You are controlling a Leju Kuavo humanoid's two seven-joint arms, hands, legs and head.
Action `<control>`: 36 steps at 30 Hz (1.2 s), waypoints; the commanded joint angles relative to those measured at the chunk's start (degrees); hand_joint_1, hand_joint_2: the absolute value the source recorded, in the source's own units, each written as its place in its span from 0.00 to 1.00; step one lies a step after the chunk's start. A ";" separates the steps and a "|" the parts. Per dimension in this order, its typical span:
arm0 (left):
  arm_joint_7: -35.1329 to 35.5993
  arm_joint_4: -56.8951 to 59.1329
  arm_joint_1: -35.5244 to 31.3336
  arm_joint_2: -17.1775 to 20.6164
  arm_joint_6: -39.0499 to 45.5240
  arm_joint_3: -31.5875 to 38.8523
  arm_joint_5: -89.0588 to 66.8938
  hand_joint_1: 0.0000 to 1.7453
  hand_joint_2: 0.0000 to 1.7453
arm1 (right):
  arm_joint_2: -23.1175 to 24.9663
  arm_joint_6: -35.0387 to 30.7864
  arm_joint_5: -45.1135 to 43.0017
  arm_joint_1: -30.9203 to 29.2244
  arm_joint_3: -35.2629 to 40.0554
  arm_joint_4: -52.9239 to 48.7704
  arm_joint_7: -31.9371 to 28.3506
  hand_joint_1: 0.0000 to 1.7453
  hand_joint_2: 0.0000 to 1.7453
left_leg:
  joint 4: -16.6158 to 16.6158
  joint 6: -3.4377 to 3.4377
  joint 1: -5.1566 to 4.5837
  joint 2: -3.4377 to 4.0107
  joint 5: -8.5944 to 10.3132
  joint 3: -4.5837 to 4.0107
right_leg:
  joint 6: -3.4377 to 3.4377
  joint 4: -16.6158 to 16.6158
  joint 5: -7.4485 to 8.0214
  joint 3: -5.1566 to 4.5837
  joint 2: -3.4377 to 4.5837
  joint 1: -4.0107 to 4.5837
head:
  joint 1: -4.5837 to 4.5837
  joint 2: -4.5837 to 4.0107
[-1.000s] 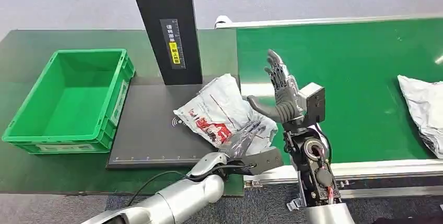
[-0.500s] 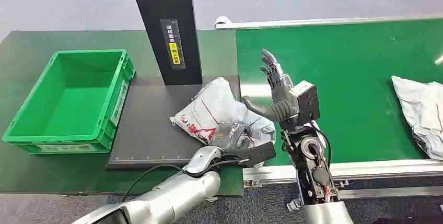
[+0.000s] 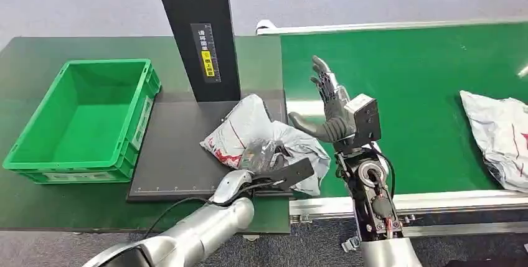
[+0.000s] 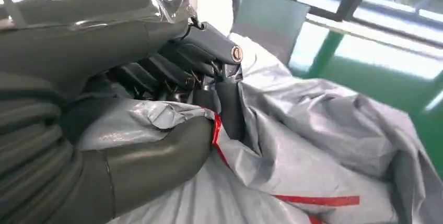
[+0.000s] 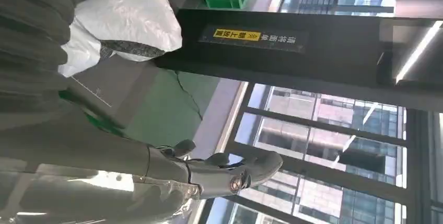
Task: Moved the parcel from conveyor to table for the left to box.
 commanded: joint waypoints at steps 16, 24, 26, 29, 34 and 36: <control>-24.73 -36.01 17.88 8.72 13.30 31.11 -6.66 1.00 1.00 | 2.63 2.79 -4.22 -7.26 7.16 8.61 -1.51 0.00 1.00 | -0.03 -0.04 0.01 0.43 -0.05 -0.09 | -0.06 0.02 0.04 -0.22 0.44 0.02 | -0.02 0.00; -31.46 -42.18 15.57 5.68 15.78 35.44 -8.49 1.00 1.00 | 2.25 6.23 -11.77 -11.26 2.21 19.63 0.19 0.00 1.00 | 0.01 0.00 0.05 0.06 0.00 -0.11 | -0.02 -0.01 -0.02 -0.10 0.07 0.06 | 0.00 0.00; -31.46 -42.18 15.57 5.68 15.78 35.44 -8.49 1.00 1.00 | 2.25 6.23 -11.77 -11.26 2.21 19.63 0.19 0.00 1.00 | 0.00 -0.01 0.03 0.02 0.00 -0.09 | -0.02 -0.03 -0.03 -0.07 0.04 0.04 | 0.02 0.00; -36.91 -43.24 13.37 1.80 15.78 40.00 -12.30 1.00 1.00 | 1.92 9.96 -24.56 -11.03 -2.11 26.48 5.63 0.00 1.00 | 0.01 -0.01 0.04 -0.04 0.00 -0.09 | -0.05 -0.05 -0.03 -0.04 -0.01 0.05 | 0.02 0.02; -38.35 -46.76 12.77 0.81 15.78 40.60 -12.88 1.00 1.00 | 0.04 12.29 -26.25 -10.30 -1.00 29.21 4.60 0.00 1.00 | 0.03 -0.01 0.03 -0.14 0.01 -0.16 | -0.02 -0.03 -0.04 -0.12 -0.08 0.03 | 0.00 0.00; -38.86 -48.70 13.34 0.81 15.78 40.81 -13.61 1.00 1.00 | 0.02 12.61 -26.54 -10.62 -0.35 29.63 4.41 0.00 1.00 | -0.02 0.00 0.03 -0.09 0.01 -0.12 | -0.03 -0.10 -0.01 -0.07 -0.02 0.04 | 0.00 0.00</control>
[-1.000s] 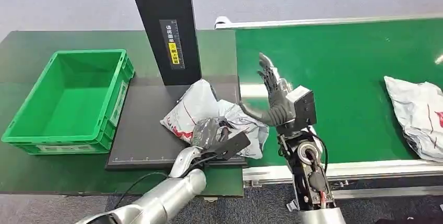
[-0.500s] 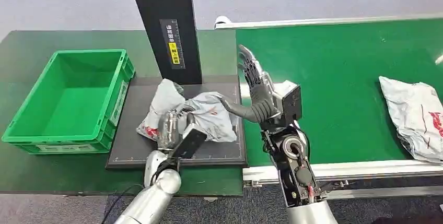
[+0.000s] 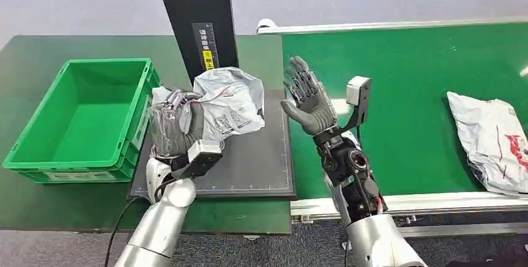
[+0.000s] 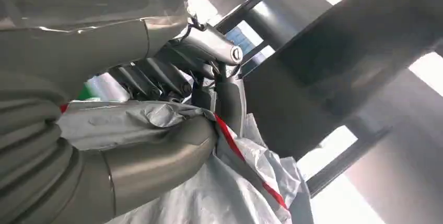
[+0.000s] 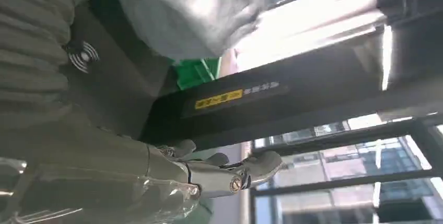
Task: Moved the parcel from conveyor to table for the left to box.
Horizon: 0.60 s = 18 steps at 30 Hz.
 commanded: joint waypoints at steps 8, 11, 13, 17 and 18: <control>-1.38 -19.18 -5.42 -1.94 2.12 7.24 -9.10 1.00 1.00 | -4.51 0.51 -2.49 -2.83 5.22 12.41 -2.35 0.00 1.00 | -0.06 0.05 0.05 0.01 -0.07 0.14 | -0.04 -0.14 -0.02 0.15 0.03 0.07 | 0.00 0.00; -0.36 -19.22 -7.10 -1.94 2.12 9.94 -15.13 1.00 1.00 | -4.63 0.29 -2.87 -2.64 5.72 12.41 -2.61 0.00 1.00 | 0.07 0.01 0.06 0.09 -0.03 -0.08 | -0.04 0.02 0.01 -0.09 0.10 0.07 | 0.00 0.02; -0.36 -19.22 -7.10 -1.94 2.12 9.94 -15.13 1.00 1.00 | -4.63 0.29 -2.87 -2.64 5.72 12.41 -2.61 0.00 1.00 | -0.01 0.01 0.02 0.00 -0.01 -0.02 | -0.03 -0.01 0.00 -0.02 0.02 0.03 | 0.02 0.00; -0.36 -19.22 -7.10 -1.94 2.12 9.94 -15.13 1.00 1.00 | -4.63 0.29 -2.87 -2.64 5.72 12.41 -2.61 0.00 1.00 | 0.01 0.01 0.02 0.02 -0.02 -0.05 | -0.02 0.00 0.00 -0.06 0.03 0.03 | 0.00 0.00; -0.36 -19.22 -7.10 -1.94 2.12 9.94 -15.13 1.00 1.00 | -4.63 0.29 -2.87 -2.64 5.72 12.41 -2.61 0.00 1.00 | 0.01 0.01 0.01 0.00 -0.01 -0.06 | -0.02 0.01 -0.01 -0.07 0.00 0.02 | 0.00 0.00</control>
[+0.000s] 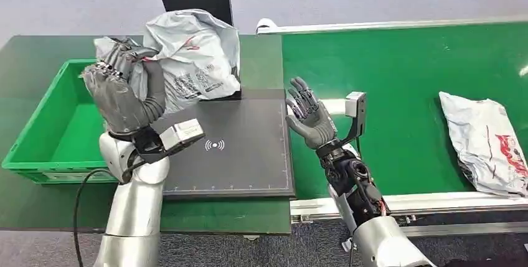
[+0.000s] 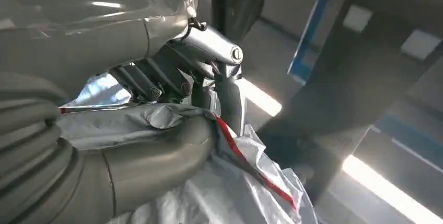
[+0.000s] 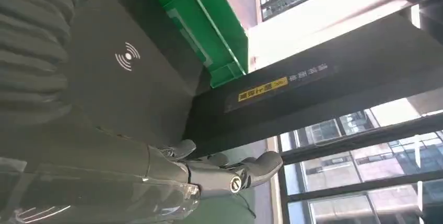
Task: Moved the parcel from conveyor to table for the left to box.
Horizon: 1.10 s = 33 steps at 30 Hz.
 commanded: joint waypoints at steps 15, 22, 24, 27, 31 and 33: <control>36.48 57.93 -26.39 13.34 2.12 20.35 -23.89 1.00 1.00 | -3.97 -1.63 -1.41 1.31 5.67 -4.08 1.66 0.00 1.00 | -0.20 -0.05 -0.05 0.02 0.12 0.31 | -0.10 -0.09 0.07 0.22 0.00 -0.04 | 0.02 0.02; 40.67 63.67 -24.94 15.04 2.12 19.47 -23.34 0.80 1.00 | -3.75 -0.10 -0.24 -0.84 7.73 -3.24 1.62 0.00 1.00 | -0.04 -0.02 -0.02 0.29 0.01 0.19 | -0.04 0.03 0.04 0.04 0.26 0.00 | -0.02 0.02; 41.40 61.47 -23.42 15.01 2.12 18.86 -23.76 0.86 1.00 | -3.45 2.32 -2.28 -1.38 7.69 -3.09 2.45 0.00 1.00 | -0.02 -0.02 -0.02 0.25 0.02 0.09 | -0.03 0.05 0.03 -0.01 0.22 -0.01 | 0.02 0.00; 41.40 61.47 -23.42 15.01 2.12 18.86 -23.76 0.86 1.00 | -3.45 2.32 -2.28 -1.38 7.69 -3.09 2.45 0.00 1.00 | -0.01 -0.03 -0.01 0.22 0.02 0.06 | -0.04 0.04 0.03 -0.02 0.19 0.01 | 0.00 0.02; 41.40 61.47 -23.42 15.01 2.12 18.86 -23.76 0.86 1.00 | -3.45 2.32 -2.28 -1.38 7.69 -3.09 2.45 0.00 1.00 | -0.02 -0.03 0.01 0.18 0.04 0.04 | -0.06 0.00 0.06 -0.01 0.17 0.03 | 0.02 0.00; 41.40 61.47 -23.42 15.01 2.12 18.86 -23.76 0.86 1.00 | -3.45 2.32 -2.28 -1.38 7.69 -3.09 2.45 0.00 1.00 | 0.00 -0.03 0.00 0.21 0.03 0.02 | -0.04 0.03 0.05 -0.05 0.19 0.01 | 0.02 0.02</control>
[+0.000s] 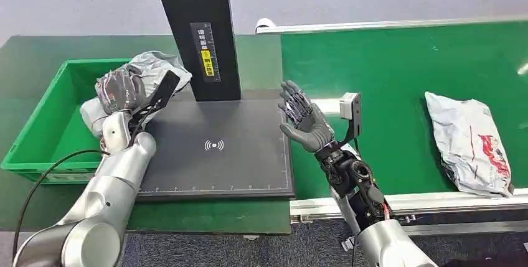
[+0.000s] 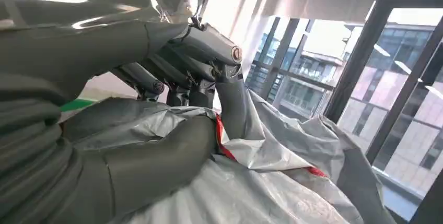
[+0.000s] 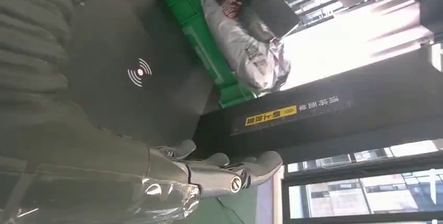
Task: Moved the parcel from conveyor to table for the left to box.
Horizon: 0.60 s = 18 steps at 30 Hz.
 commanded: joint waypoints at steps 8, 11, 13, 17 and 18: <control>-16.12 -31.80 10.69 -2.26 2.10 10.94 0.88 0.90 1.00 | -0.50 -1.39 -1.75 -3.30 5.17 0.28 0.39 0.00 1.00 | -0.03 0.02 0.01 0.32 -0.08 0.08 | -0.01 0.00 0.02 -0.01 0.31 0.02 | 0.00 -0.02; -41.70 -37.31 6.06 -10.08 2.10 33.76 8.17 0.89 1.00 | -0.48 -1.57 -2.49 -3.67 6.10 1.24 -0.23 0.00 1.00 | 0.03 0.03 0.06 0.31 -0.13 0.08 | -0.02 -0.01 -0.03 0.00 0.32 0.07 | 0.00 -0.02; -41.70 -36.91 6.11 -9.97 2.10 34.19 13.97 0.85 1.00 | -0.60 -1.65 -2.61 -3.86 6.64 2.00 -0.85 0.00 1.00 | 0.10 0.01 0.08 0.15 -0.05 -0.16 | -0.02 0.05 -0.01 -0.18 0.17 0.09 | -0.02 -0.02; -38.93 -22.51 1.52 -8.49 2.10 42.06 6.58 0.00 1.00 | -1.30 -1.92 -2.62 -3.48 6.64 1.91 -1.31 0.00 1.00 | -0.02 0.04 0.01 0.21 -0.06 0.04 | -0.02 -0.03 -0.01 -0.01 0.21 0.03 | 0.00 -0.02; -40.11 -21.44 0.52 -8.65 2.10 44.17 5.49 0.00 1.00 | -1.49 -1.84 -2.63 -3.31 6.63 1.71 -1.39 0.00 1.00 | -0.03 0.01 0.01 0.16 -0.02 0.02 | -0.03 0.00 -0.01 -0.04 0.15 0.02 | 0.00 -0.02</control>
